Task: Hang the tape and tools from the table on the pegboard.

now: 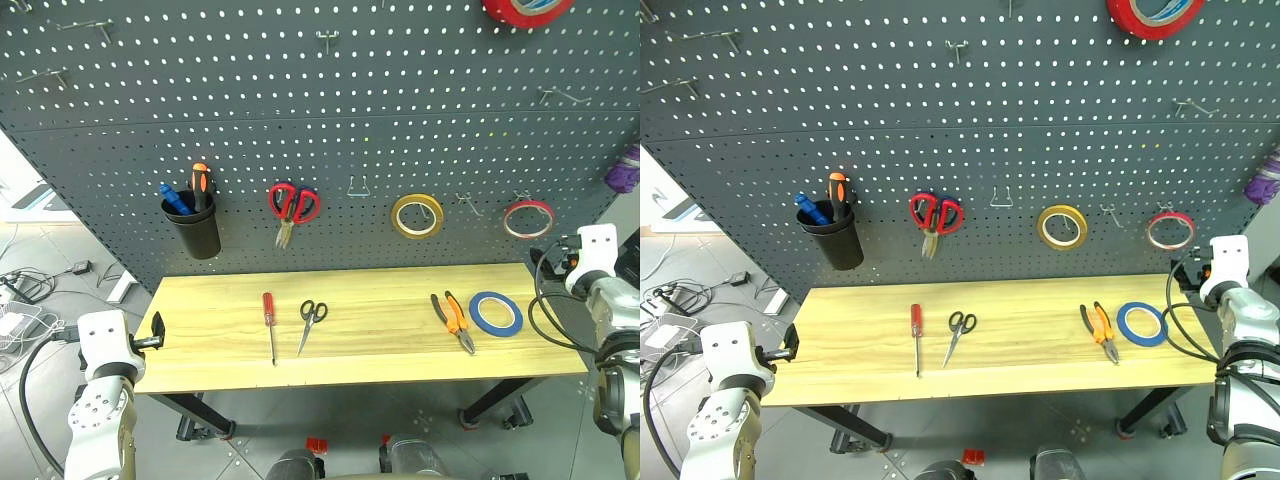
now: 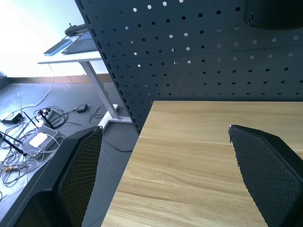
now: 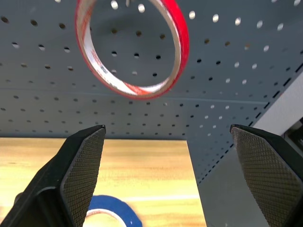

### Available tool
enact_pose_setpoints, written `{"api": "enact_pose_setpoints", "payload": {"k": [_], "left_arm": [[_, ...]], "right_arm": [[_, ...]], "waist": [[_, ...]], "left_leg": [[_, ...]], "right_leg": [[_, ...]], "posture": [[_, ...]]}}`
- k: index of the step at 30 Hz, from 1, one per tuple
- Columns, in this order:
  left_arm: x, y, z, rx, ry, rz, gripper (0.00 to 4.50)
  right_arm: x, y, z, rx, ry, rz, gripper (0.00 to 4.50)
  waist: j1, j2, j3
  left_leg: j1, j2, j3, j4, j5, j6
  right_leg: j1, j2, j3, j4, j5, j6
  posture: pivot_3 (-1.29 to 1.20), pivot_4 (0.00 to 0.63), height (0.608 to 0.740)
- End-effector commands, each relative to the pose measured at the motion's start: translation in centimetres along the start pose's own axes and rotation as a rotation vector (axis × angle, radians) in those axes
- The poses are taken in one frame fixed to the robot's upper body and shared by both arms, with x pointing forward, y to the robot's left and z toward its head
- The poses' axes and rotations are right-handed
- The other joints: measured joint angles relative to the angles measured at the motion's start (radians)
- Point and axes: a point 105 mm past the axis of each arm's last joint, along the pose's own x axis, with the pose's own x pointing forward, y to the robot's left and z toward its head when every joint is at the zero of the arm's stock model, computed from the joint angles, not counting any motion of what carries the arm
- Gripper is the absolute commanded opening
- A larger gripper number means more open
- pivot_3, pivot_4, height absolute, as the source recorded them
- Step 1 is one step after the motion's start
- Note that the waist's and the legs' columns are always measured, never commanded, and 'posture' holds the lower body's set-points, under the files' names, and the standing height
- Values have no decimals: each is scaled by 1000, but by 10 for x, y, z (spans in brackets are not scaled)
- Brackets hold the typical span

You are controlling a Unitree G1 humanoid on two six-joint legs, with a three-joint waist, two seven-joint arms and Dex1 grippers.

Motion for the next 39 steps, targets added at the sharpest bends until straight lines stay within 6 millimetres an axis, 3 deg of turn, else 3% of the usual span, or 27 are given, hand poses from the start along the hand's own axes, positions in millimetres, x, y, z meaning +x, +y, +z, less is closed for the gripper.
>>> {"api": "enact_pose_setpoints", "payload": {"k": [1, 9, 16, 21, 23, 27, 31, 34, 39], "left_arm": [[2, 6, 16, 33, -63, 20, 4481], [0, 10, 17, 73, -67, 39, 4481], [-8, 3, 34, -11, -124, 12, 4481], [-16, -38, 60, 16, -174, -172, 4481], [-18, -45, 68, 32, -182, -194, 4481], [-24, -93, 89, 30, -214, -425, 4481], [-34, -127, 98, 89, -205, -619, 4481], [-57, -174, 112, 213, -263, -913, 4481], [-74, -210, 117, 365, -311, -1163, 4481]], "right_arm": [[2, -7, 27, 4, -81, -27, 4500], [4, -4, 26, -3, -71, -10, 4500], [1, 15, 16, -109, -44, 125, 4500], [-9, 43, 11, -243, -33, 306, 4500], [-14, 49, 13, -269, -40, 338, 4500], [-31, 70, 9, -378, 45, 464, 4500], [-42, 77, 5, -438, 116, 519, 4500], [-39, 80, 2, -501, 181, 567, 4500], [-26, 90, -1, -565, 273, 625, 4500]], "waist": [[-1, 0, 0], [1, 0, 0], [0, -1, 8], [-2, 0, 38], [-2, 2, 58], [-4, 4, 98], [-24, 2, 130], [-35, -1, 162], [-70, -9, 198]], "left_leg": [[0, 0, 0, 0, 0, 0], [0, 0, 0, -1, 0, 0], [1, 0, 0, -1, 0, 0], [1, 1, 1, -1, 0, 0], [0, 1, 1, -1, 0, 0], [-1, 2, 2, -1, 0, 1], [-2, 2, 4, -2, 0, 1], [-2, 3, 6, -2, 0, 1], [-3, 4, 12, -2, -1, 2]], "right_leg": [[0, 0, 0, 0, 0, 0], [0, 0, 0, 0, 0, -1], [0, 0, 0, 0, -1, -1], [1, 0, 0, -1, -1, -1], [1, 0, 0, -1, -1, -1], [-1, 0, 0, 0, -1, -1], [-3, 0, 0, 0, -1, -1], [-4, 0, 1, 0, -1, -1], [-7, 0, 6, 1, 0, -1]], "posture": [[-153, 39, 740], [-153, 43, 740], [-185, 79, 740], [-248, 147, 740], [-265, 164, 740], [-314, 217, 740], [-351, 252, 740], [-362, 273, 740], [-372, 306, 740]]}}
